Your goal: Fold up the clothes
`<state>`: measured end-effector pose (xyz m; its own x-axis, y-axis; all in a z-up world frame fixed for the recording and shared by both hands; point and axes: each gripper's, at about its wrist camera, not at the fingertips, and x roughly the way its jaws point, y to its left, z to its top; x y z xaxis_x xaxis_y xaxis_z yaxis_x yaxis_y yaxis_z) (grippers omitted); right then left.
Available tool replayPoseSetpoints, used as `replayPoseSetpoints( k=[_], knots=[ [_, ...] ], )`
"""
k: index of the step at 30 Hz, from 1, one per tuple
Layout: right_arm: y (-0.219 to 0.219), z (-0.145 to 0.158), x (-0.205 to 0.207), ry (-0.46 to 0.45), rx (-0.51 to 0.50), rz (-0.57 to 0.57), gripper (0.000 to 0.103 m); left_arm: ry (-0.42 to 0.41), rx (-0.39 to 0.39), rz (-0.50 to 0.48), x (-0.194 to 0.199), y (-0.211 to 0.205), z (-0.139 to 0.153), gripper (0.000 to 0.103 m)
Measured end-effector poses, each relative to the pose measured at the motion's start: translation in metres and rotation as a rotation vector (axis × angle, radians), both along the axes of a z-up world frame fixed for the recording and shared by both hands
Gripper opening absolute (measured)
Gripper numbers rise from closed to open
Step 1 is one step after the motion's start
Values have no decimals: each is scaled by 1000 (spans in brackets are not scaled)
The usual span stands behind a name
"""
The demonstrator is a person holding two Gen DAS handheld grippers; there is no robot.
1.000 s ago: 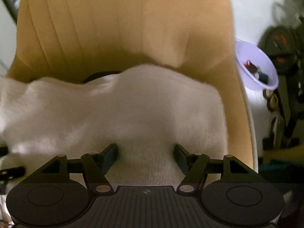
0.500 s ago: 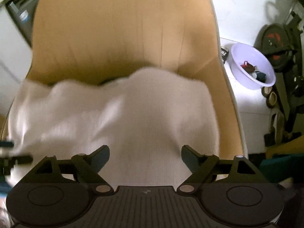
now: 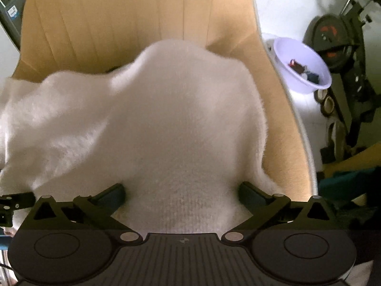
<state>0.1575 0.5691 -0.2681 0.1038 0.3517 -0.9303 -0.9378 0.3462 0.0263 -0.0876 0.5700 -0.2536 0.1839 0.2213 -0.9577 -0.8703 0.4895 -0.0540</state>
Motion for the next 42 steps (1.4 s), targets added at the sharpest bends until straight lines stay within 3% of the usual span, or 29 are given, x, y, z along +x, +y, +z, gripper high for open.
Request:
replayPoseSetpoints(
  k=[7, 12, 19, 23, 26, 31, 37, 42],
  knots=[
    [-43, 76, -4, 29, 122, -13, 102, -19, 39, 33, -9, -30, 54, 103],
    [-89, 136, -14, -39, 198, 40, 102, -66, 62, 33, -11, -71, 106, 103],
    [-192, 208, -28, -27, 304, 51, 102, -29, 257, 62, -7, -175, 180, 103],
    [-267, 239, -39, -12, 343, 64, 102, -46, 268, 66, -10, -249, 204, 103],
    [-323, 258, -48, 2, 390, 75, 102, -78, 292, 129, -25, -303, 218, 103],
    [-397, 274, -63, 25, 394, 73, 102, -76, 244, 153, -42, -368, 230, 103],
    [-458, 279, -91, 28, 393, 35, 102, -65, 237, 206, -54, -413, 244, 103],
    [-480, 282, -111, 12, 398, 23, 102, -67, 265, 165, -60, -433, 255, 103]
  ],
)
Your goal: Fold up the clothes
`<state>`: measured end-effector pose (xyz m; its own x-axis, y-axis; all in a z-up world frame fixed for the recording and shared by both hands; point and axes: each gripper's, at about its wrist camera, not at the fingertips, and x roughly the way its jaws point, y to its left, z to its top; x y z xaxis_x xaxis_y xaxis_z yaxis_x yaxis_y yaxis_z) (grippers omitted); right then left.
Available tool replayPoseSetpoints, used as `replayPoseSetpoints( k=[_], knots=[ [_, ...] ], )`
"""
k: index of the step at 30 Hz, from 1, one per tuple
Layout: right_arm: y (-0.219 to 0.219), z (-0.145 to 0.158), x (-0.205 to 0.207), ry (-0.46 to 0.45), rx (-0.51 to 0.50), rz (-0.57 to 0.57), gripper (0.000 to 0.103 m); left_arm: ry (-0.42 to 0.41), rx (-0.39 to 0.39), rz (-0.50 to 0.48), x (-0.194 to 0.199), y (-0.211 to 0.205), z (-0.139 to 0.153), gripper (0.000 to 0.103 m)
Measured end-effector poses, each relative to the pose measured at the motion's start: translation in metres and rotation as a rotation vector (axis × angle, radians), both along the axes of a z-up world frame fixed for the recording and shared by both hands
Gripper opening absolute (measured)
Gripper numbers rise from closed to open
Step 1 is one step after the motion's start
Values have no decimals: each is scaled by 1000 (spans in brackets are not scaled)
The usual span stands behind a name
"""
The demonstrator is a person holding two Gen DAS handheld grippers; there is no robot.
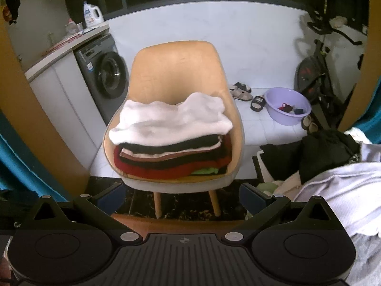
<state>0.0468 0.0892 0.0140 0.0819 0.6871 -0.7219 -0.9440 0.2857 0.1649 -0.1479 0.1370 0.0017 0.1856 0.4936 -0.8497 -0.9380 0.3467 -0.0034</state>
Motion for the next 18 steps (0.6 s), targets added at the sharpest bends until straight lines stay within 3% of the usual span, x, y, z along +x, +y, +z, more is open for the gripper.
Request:
replayPoseSetpoints(
  k=[8, 14, 18],
  knots=[
    [-16, 2, -21, 30, -3, -89, 102, -11, -44, -29, -26, -3, -1, 103],
    [-22, 6, -45, -3, -1, -108, 102, 12, -22, -91, -32, -8, 3, 103],
    [-28, 10, -59, -29, 7, -121, 102, -18, 0, -122, -37, -10, 7, 103]
  ],
)
